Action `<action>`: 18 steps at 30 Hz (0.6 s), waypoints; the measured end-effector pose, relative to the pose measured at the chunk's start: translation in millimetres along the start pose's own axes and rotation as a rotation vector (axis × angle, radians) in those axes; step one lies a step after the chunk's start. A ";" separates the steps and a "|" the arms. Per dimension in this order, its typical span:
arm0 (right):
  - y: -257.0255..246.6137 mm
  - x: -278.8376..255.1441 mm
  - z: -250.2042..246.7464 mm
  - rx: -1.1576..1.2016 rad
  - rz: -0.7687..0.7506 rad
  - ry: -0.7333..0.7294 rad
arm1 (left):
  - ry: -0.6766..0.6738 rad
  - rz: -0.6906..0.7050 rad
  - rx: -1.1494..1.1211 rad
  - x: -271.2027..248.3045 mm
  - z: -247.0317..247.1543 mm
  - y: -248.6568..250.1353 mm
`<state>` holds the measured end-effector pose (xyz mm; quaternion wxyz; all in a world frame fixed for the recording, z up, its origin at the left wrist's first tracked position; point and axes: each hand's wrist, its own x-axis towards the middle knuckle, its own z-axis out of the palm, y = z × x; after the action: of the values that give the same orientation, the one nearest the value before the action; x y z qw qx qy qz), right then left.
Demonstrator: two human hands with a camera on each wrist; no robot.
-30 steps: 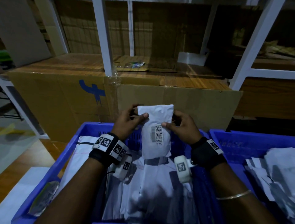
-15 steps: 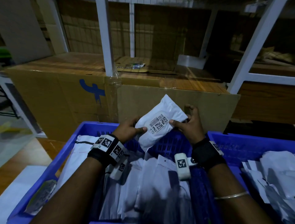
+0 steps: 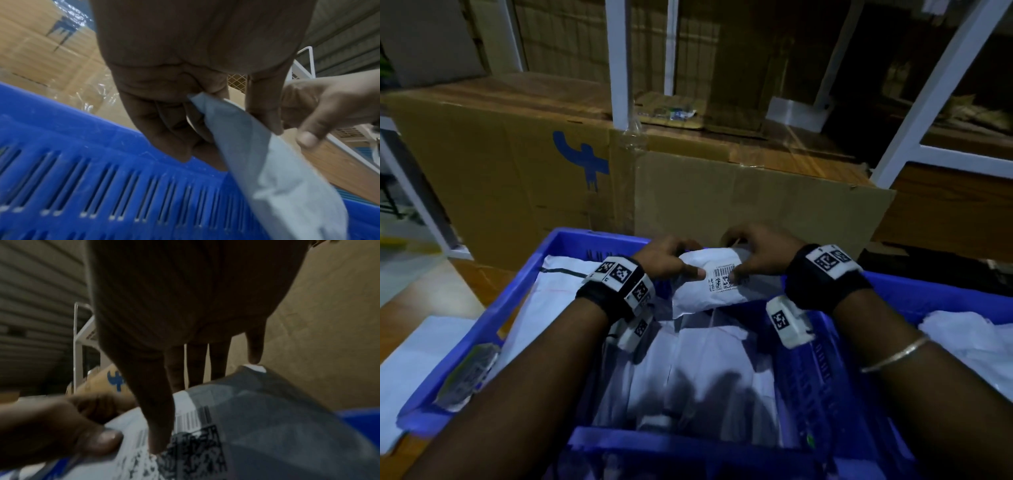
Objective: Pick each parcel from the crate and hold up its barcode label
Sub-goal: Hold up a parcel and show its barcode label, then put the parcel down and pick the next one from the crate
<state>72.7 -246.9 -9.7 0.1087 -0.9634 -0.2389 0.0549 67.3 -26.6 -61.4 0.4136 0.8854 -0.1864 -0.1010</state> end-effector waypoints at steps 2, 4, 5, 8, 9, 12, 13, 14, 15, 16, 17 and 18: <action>-4.5 7.1 2.9 -0.090 -0.006 -0.122 | 0.002 -0.007 -0.002 0.6 0.9 0.8; -2.0 16.2 9.9 -0.113 -0.019 -0.187 | 0.017 -0.011 0.017 1.5 2.5 -1.0; -0.5 20.5 14.6 -0.088 -0.035 -0.215 | 0.025 -0.019 0.025 1.1 3.5 -2.3; 8.9 33.1 29.5 -0.043 -0.073 -0.312 | 0.067 -0.066 0.060 3.0 6.1 -8.7; 11.8 36.2 32.7 -0.043 -0.076 -0.340 | 0.080 -0.084 0.076 3.6 6.8 -10.1; 16.4 42.3 38.0 -0.054 -0.042 -0.405 | 0.113 -0.115 0.102 6.5 9.1 -14.2; 17.3 44.2 40.6 -0.091 -0.029 -0.434 | 0.113 -0.124 0.109 6.1 10.2 -14.0; 17.5 45.9 42.8 -0.151 -0.008 -0.463 | 0.111 -0.123 0.120 6.5 11.5 -13.7; 18.7 47.5 45.7 -0.203 0.011 -0.485 | 0.109 -0.121 0.133 7.5 12.6 -14.0; 20.4 49.1 49.3 -0.250 0.042 -0.499 | 0.106 -0.119 0.145 8.3 13.6 -14.4; 21.9 49.8 52.9 -0.294 0.062 -0.507 | 0.103 -0.120 0.156 8.5 14.4 -14.1; 23.2 50.1 56.6 -0.333 0.074 -0.511 | 0.102 -0.118 0.165 9.1 15.4 -14.3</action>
<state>118.3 -232.9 -72.7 -0.1165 -0.9310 -0.2288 0.2595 74.0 -32.6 -82.4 0.3416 0.9299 -0.1202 -0.0643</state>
